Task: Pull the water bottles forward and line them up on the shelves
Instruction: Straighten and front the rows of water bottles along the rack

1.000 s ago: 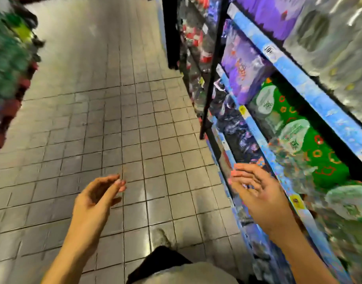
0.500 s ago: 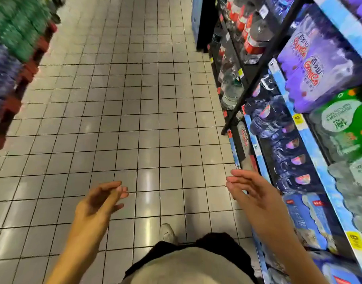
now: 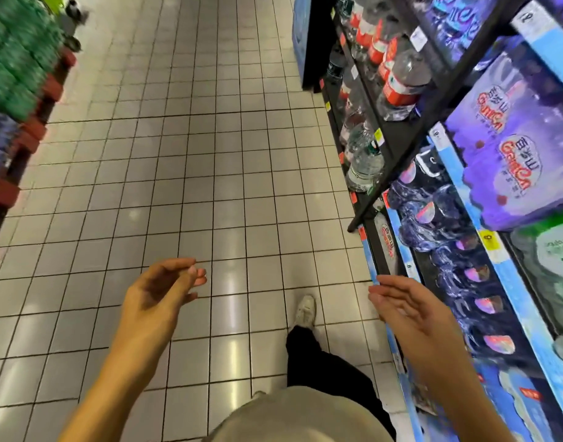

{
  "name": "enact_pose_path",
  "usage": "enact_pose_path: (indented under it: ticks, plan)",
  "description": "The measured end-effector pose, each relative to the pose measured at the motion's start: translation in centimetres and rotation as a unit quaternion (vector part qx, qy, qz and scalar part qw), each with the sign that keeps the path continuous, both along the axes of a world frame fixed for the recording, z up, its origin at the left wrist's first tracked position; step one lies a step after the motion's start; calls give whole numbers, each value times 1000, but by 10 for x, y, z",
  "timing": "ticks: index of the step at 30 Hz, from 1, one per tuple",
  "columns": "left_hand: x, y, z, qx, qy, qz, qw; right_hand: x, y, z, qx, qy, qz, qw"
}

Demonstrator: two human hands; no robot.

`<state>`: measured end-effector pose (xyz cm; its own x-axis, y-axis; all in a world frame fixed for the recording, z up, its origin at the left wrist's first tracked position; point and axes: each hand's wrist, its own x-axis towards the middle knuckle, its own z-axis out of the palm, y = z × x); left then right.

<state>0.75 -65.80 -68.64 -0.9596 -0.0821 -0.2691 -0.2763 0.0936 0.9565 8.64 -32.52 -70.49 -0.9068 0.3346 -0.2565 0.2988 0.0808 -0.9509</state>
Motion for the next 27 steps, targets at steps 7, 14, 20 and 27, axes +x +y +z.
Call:
enact_pose_path:
  ticks: [7,14,20,27]
  plan:
    - [-109,33,0,-27,-22,54,998,-152,45,0,-17,-5,60,998]
    - [-196,56,12,-30,1,105,994,-302,60,33,8,23,148,989]
    - [-275,54,0,-18,-10,128,992,-399,63,37,5,23,157,987]
    - [-419,40,-9,-12,-14,103,995,-513,57,20,15,19,110,994]
